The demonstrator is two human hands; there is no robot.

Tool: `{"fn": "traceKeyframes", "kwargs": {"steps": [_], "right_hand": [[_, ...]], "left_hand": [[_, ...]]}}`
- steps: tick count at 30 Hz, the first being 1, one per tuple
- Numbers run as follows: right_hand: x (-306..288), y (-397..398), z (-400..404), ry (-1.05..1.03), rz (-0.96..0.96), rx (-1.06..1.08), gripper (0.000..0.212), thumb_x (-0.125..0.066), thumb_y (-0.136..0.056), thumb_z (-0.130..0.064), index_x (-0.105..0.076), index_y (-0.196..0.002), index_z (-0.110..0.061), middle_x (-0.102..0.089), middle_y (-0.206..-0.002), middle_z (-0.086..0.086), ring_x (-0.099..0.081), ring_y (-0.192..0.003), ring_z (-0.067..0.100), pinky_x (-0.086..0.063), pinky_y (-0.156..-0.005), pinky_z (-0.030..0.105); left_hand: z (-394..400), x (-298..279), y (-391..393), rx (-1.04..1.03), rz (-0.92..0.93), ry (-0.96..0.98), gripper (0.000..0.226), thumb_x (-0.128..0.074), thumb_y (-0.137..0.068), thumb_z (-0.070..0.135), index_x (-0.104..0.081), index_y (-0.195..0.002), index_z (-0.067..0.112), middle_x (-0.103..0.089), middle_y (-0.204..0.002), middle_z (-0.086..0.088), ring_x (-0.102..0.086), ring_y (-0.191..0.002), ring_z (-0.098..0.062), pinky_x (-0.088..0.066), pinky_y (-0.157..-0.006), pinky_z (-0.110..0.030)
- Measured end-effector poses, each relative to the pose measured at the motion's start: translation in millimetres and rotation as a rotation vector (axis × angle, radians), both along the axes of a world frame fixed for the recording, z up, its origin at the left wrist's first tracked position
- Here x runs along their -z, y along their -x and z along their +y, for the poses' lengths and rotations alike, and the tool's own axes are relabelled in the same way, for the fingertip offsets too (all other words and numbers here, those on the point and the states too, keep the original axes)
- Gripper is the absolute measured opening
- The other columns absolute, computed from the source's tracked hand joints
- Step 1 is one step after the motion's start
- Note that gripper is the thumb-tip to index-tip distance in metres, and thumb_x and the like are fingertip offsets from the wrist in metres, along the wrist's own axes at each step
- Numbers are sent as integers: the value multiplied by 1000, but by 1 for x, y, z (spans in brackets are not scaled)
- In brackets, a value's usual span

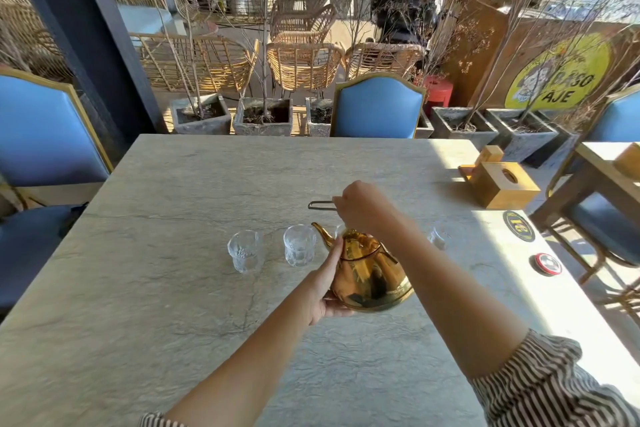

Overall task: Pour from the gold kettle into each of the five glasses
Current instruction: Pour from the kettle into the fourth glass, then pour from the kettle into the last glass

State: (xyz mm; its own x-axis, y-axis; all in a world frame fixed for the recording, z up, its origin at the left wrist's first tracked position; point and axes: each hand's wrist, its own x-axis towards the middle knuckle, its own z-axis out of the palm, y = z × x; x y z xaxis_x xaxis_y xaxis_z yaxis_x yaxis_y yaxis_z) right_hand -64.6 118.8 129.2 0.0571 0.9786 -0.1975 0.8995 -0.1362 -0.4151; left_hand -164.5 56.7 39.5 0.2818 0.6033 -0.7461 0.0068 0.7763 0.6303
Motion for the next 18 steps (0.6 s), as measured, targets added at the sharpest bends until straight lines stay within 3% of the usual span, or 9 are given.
{"fn": "traceKeyframes", "kwargs": {"steps": [3, 6, 13, 18], "right_hand": [[9, 3, 0, -6, 14, -2, 34, -43, -98, -28, -59, -86, -1, -59, -81, 12, -55, -71, 24, -46, -64, 34], [12, 7, 0, -29, 18, 4, 40, -44, -99, -32, -65, -93, 1, -62, -78, 9, -57, -65, 20, -46, -57, 28], [-2, 25, 6, -62, 25, -96, 39, -45, -99, -33, -67, -98, 0, -72, -90, 12, -63, -70, 21, -48, -57, 27], [-12, 50, 12, -21, -29, -212, 37, -44, -99, -28, -66, -101, 2, -68, -88, 10, -64, -74, 23, -51, -58, 30]], "left_hand": [[0, 5, 4, -36, 14, 10, 103, -57, -55, 86, -61, -124, 10, -69, -108, -15, -69, -97, -28, -60, -89, -47], [0, 5, 9, -57, 14, 3, 105, -58, -51, 86, -60, -126, 11, -68, -111, -15, -68, -103, -30, -59, -91, -48], [-3, -2, 22, -88, -16, -23, 91, -50, -74, 80, -54, -132, 11, -67, -112, -14, -63, -114, -33, -57, -93, -48], [-5, -2, 35, -171, -48, -12, 80, -49, -80, 78, -54, -128, 14, -68, -100, -12, -67, -90, -25, -60, -80, -45]]}}
